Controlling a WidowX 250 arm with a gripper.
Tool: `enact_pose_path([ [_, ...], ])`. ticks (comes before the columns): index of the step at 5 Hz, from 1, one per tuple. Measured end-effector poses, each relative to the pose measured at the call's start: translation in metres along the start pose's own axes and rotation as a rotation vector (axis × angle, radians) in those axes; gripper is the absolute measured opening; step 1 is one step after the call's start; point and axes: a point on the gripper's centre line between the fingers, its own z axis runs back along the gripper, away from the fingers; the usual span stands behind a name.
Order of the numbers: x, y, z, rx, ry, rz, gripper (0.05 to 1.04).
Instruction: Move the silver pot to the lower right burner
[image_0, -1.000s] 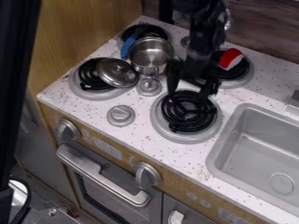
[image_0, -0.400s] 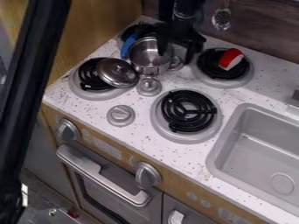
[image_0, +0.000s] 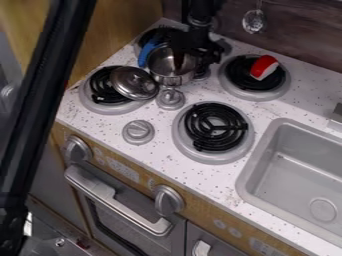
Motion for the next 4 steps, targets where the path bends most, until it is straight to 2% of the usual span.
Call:
enact_pose_path([
  [1, -0.003, -0.002, -0.003, -0.004, 0.009, -0.011, 0.388],
  [2, -0.015, -0.005, -0.012, -0.002, 0.022, -0.048, 0.164],
  [3, -0.027, -0.013, 0.004, -0.002, 0.002, -0.067, 0.082],
  [4, -0.044, -0.017, 0.021, 0.009, -0.020, -0.076, 0.074],
])
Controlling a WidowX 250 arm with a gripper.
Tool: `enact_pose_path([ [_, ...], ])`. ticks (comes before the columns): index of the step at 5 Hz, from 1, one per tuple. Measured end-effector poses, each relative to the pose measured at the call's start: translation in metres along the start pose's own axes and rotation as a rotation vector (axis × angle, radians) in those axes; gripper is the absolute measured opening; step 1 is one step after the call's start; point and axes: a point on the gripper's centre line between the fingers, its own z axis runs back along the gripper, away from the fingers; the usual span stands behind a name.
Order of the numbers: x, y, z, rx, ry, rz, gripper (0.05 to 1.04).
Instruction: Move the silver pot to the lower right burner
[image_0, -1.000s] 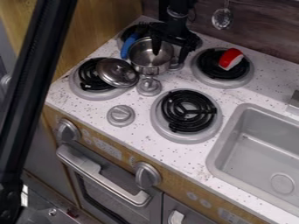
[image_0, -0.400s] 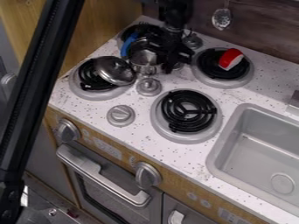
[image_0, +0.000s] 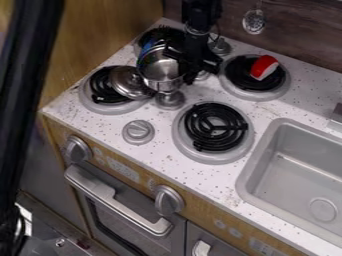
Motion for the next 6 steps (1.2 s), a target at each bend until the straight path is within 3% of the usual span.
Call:
enact_pose_path([
  [1, -0.022, -0.024, 0.021, -0.010, -0.021, -0.042, 0.074],
  [3, -0.073, -0.084, 0.019, -0.054, 0.022, -0.154, 0.074],
  [4, -0.083, -0.113, 0.019, -0.071, 0.028, -0.210, 0.074],
  [6, -0.090, -0.127, 0.007, -0.072, 0.087, -0.209, 0.092],
])
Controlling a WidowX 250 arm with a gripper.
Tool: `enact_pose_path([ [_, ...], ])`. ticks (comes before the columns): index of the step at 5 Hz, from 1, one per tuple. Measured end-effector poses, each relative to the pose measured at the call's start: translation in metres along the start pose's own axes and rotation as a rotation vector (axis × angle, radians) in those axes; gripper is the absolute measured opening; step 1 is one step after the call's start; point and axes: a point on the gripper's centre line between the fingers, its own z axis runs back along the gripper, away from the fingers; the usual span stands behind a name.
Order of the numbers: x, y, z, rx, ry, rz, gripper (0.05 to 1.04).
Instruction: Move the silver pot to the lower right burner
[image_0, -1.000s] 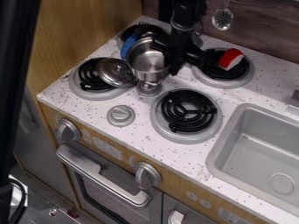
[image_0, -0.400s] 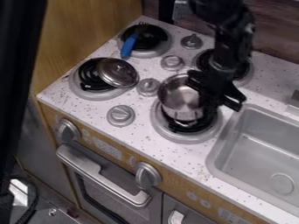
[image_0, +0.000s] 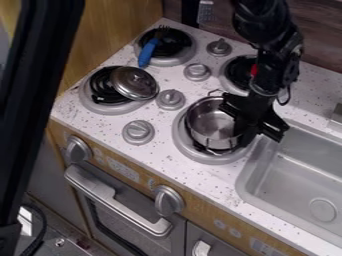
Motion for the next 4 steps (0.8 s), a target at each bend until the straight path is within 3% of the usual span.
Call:
enact_pose_path([
  [1, 0.000, 0.003, -0.002, -0.007, 0.042, 0.046, 0.271],
  [2, -0.003, 0.008, 0.002, -0.017, 0.070, 0.083, 0.554],
  [3, 0.003, 0.017, 0.032, -0.060, 0.033, 0.137, 0.856],
  [4, 0.003, 0.024, 0.051, -0.096, 0.023, 0.163, 1.003],
])
